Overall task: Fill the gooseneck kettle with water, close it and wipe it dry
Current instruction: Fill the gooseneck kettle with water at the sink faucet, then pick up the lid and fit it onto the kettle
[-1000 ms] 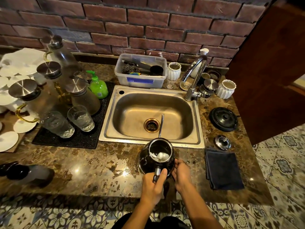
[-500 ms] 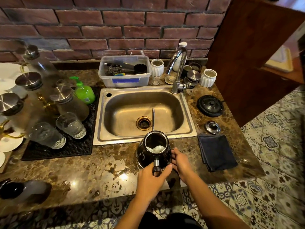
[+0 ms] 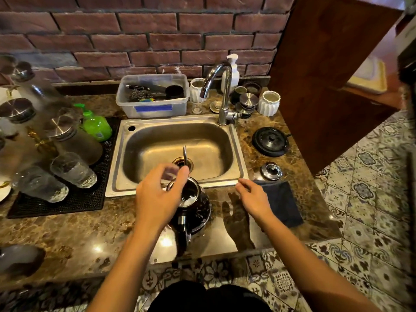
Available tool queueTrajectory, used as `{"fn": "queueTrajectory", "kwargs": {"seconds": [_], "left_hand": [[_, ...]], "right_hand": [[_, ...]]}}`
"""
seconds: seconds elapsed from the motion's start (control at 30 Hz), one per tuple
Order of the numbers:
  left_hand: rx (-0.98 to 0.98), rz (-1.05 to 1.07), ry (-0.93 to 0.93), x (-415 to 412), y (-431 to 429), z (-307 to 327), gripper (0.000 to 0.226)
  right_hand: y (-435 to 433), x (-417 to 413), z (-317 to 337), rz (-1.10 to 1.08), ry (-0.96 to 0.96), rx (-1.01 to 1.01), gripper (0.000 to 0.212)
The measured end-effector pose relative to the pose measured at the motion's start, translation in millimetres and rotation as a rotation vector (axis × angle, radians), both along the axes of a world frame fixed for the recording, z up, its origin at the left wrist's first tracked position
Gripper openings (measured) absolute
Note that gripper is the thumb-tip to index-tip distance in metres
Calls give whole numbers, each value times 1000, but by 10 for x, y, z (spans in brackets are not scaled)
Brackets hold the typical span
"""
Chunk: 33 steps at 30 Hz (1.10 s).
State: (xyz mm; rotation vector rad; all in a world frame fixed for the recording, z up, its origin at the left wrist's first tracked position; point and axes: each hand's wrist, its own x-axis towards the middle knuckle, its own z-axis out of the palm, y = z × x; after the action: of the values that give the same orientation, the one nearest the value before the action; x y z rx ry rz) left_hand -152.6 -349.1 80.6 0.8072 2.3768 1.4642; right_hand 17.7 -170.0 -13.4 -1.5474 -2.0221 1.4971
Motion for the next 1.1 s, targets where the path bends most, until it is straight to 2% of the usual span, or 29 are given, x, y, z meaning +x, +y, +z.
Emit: {"fn": "queueTrajectory", "kwargs": {"seconds": [0.17,0.27,0.4,0.47,0.67,0.8,0.93,1.1], "left_hand": [[83,-86,-30,366,645,185,7],[123,-104,-119,569,1035,111,12],[65,-139,-208,809,1553,-59,33],[35,-186,-258,922,1792,-148,37],[-177,-185,-471,1150,2399,-642,58],[-297,-178,-537,1263,2638,-898,65],[-316,-90,-713,1354,2777,-1100,61],[-389,36,-877,1375,2913,-1270,69]], "right_hand": [[457,321,166,43,10,42,44],[784,484,188,71,2,79,42],[1181,659,203,62,-40,169,41],[1370,722,183,71,-79,191,42],[1801,796,5,92,-140,191,48],[1946,786,-197,165,-177,215,48],[2002,743,-302,315,-249,323,47],[2077,683,-492,452,-327,391,41]]}}
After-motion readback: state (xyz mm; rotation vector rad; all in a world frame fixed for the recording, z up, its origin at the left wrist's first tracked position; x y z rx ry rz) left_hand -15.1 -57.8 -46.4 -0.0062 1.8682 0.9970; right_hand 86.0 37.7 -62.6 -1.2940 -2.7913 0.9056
